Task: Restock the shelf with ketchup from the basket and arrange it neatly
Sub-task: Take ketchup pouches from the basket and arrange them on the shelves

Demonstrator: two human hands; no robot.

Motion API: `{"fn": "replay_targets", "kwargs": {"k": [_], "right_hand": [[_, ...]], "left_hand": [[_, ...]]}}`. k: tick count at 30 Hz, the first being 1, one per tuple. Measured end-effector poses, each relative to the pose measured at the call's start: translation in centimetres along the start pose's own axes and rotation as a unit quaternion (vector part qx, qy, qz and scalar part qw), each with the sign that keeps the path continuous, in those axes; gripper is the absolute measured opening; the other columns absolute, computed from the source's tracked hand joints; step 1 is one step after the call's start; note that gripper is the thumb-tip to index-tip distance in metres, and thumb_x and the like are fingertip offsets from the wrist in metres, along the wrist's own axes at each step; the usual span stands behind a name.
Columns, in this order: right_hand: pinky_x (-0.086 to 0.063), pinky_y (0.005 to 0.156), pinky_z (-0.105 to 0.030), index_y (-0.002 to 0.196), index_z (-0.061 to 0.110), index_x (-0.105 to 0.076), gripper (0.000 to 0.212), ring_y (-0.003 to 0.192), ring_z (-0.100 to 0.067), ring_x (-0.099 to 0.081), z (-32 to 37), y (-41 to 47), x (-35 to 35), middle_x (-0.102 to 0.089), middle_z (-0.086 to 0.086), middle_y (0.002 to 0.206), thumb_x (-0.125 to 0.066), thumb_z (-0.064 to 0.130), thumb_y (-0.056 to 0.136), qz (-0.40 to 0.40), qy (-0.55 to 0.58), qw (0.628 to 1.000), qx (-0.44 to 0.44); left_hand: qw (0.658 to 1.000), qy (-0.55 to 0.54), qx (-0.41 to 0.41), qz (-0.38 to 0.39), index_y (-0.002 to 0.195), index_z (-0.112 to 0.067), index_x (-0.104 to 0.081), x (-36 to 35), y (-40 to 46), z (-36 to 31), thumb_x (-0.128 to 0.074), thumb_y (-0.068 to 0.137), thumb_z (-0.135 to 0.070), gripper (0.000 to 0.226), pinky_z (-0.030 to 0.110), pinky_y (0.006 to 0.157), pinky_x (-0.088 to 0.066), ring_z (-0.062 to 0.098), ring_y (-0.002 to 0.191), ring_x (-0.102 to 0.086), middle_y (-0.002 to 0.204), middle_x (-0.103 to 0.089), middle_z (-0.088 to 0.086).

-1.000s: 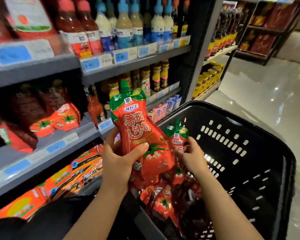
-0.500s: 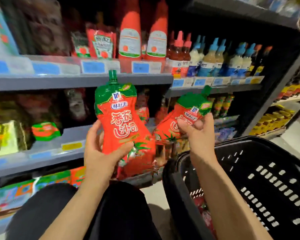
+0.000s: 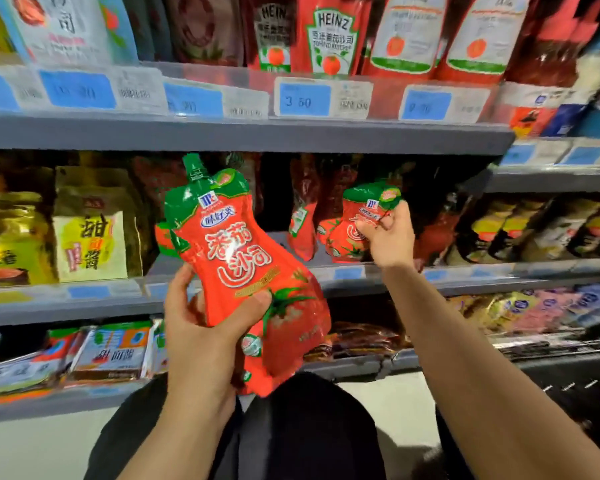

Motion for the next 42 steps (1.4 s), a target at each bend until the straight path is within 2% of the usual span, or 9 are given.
{"fn": "replay_targets", "kwargs": {"k": [6,12,15,20,24,29,32,35,42], "right_hand": [[-0.047,0.094,-0.041,0.136,0.012,-0.036,0.080,0.112,-0.029,-0.054,-3.7,3.5,-1.8,-0.054,-0.010,0.123,-0.079,0.015,0.068,0.018,-0.213,0.976,-0.049],[-0.038,0.077,-0.029,0.138,0.011,-0.035,0.071,0.114,-0.031,-0.049,-4.5,3.6,-2.7,-0.049,-0.012,0.127,-0.072,0.010,0.077,-0.011,-0.258,0.966,0.024],[-0.034,0.085,-0.028,0.135,0.005,-0.035,0.073,0.117,-0.031,-0.045,-3.8,3.7,-2.9,-0.045,-0.015,0.132,-0.077,0.015,0.076,-0.013,-0.267,0.963,0.030],[-0.036,0.071,-0.027,0.103,0.008,-0.038,0.048,0.086,-0.018,-0.038,-3.4,3.2,-4.0,-0.041,-0.007,0.103,-0.077,0.013,0.076,-0.011,-0.243,0.969,0.053],[-0.030,0.069,-0.017,0.117,0.004,-0.040,0.051,0.092,-0.019,-0.044,-2.8,2.7,-4.1,-0.044,-0.012,0.118,-0.074,0.014,0.080,0.013,-0.274,0.960,0.063],[-0.047,0.094,-0.040,0.127,0.020,-0.050,0.052,0.104,-0.017,-0.057,-1.2,-1.4,-1.1,-0.056,-0.005,0.118,-0.070,0.035,0.081,-0.051,-0.033,0.998,0.000],[-0.052,0.082,-0.042,0.093,0.027,-0.065,0.035,0.086,-0.012,-0.066,1.0,-4.9,-2.0,-0.069,0.005,0.093,-0.058,0.058,0.079,0.166,0.077,0.981,-0.060],[-0.055,0.087,-0.037,0.109,0.018,-0.065,0.040,0.097,-0.018,-0.068,3.5,-8.3,-2.5,-0.071,-0.001,0.103,-0.073,0.041,0.077,0.274,0.049,0.960,-0.019],[-0.057,0.081,-0.033,0.110,0.004,-0.062,0.031,0.093,-0.023,-0.069,3.8,-9.1,0.4,-0.071,-0.013,0.105,-0.072,0.007,0.080,0.177,0.116,0.975,-0.064]], "left_hand": [[0.999,0.030,0.011,0.012,0.111,-0.042,-0.054,-1.8,1.3,1.7,-0.086,0.040,-0.009,0.085,0.024,0.065,-0.056,0.013,0.089,-0.071,0.097,-0.074,-0.006],[0.998,0.061,0.003,0.012,0.116,-0.041,-0.054,-3.0,2.1,2.8,-0.087,0.046,-0.008,0.084,0.029,0.067,-0.056,0.017,0.089,-0.071,0.100,-0.072,-0.002],[0.997,0.073,-0.001,0.028,0.122,-0.039,-0.051,-4.1,2.3,3.2,-0.087,0.050,-0.009,0.086,0.030,0.068,-0.055,0.018,0.090,-0.071,0.106,-0.070,0.002],[0.997,0.077,-0.006,0.024,0.113,-0.044,-0.051,-4.6,2.6,3.3,-0.082,0.048,-0.017,0.077,0.034,0.075,-0.056,0.016,0.093,-0.070,0.107,-0.070,0.000],[0.996,0.085,-0.005,0.022,0.118,-0.041,-0.049,-4.6,2.5,3.4,-0.083,0.054,-0.014,0.078,0.034,0.076,-0.056,0.014,0.094,-0.070,0.107,-0.069,0.000],[0.995,0.088,-0.007,0.047,0.118,-0.043,-0.048,-5.1,2.4,3.5,-0.083,0.051,-0.020,0.079,0.038,0.081,-0.055,0.013,0.097,-0.069,0.108,-0.069,-0.005],[0.993,0.099,-0.014,0.057,0.121,-0.040,-0.047,-5.4,2.4,3.8,-0.089,0.057,-0.008,0.083,0.032,0.080,-0.056,0.009,0.094,-0.069,0.106,-0.068,-0.009],[0.990,0.121,-0.012,0.078,0.119,-0.040,-0.044,-6.0,2.1,4.0,-0.085,0.063,-0.002,0.079,0.021,0.071,-0.056,0.002,0.085,-0.068,0.106,-0.065,-0.006],[0.982,0.096,0.062,0.149,0.119,-0.041,-0.048,-7.1,1.1,4.5,-0.079,0.056,-0.026,0.071,0.030,0.082,-0.053,0.007,0.089,-0.069,0.099,-0.072,-0.006]]}}
Point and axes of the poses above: each hand's wrist, its own y-axis towards the middle knuckle, its own x-axis out of the back of the hand, z = x × y, the point moved 6 cm from there along y, towards the middle knuckle
